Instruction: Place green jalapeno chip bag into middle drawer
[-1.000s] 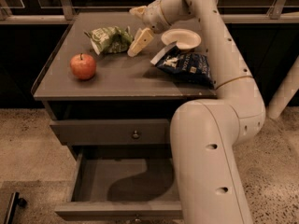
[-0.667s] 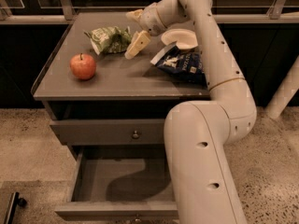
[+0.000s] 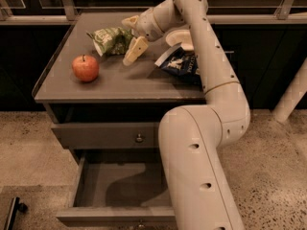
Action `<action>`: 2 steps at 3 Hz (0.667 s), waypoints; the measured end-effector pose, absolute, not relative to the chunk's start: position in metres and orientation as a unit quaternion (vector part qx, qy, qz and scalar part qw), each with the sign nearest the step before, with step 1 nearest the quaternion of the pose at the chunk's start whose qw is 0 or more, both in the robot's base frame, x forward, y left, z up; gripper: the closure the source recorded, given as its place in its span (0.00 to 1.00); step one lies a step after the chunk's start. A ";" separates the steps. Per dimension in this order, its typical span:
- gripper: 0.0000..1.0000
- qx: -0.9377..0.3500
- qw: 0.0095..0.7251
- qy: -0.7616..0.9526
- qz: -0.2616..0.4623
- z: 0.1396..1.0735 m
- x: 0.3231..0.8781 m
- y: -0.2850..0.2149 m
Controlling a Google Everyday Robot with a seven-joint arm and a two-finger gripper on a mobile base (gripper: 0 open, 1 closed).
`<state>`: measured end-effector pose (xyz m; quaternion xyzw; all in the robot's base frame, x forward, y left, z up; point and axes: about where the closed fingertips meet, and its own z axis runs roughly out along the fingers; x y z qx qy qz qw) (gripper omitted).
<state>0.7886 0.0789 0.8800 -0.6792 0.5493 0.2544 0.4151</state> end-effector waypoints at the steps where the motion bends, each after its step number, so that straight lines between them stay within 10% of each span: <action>1: 0.18 -0.679 0.415 0.549 0.255 0.880 0.788 0.079; 2: 0.41 -0.679 0.415 0.549 0.255 0.880 0.788 0.079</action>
Offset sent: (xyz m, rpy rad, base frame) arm -0.0002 0.0003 -0.0002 -0.0002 0.0004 0.0011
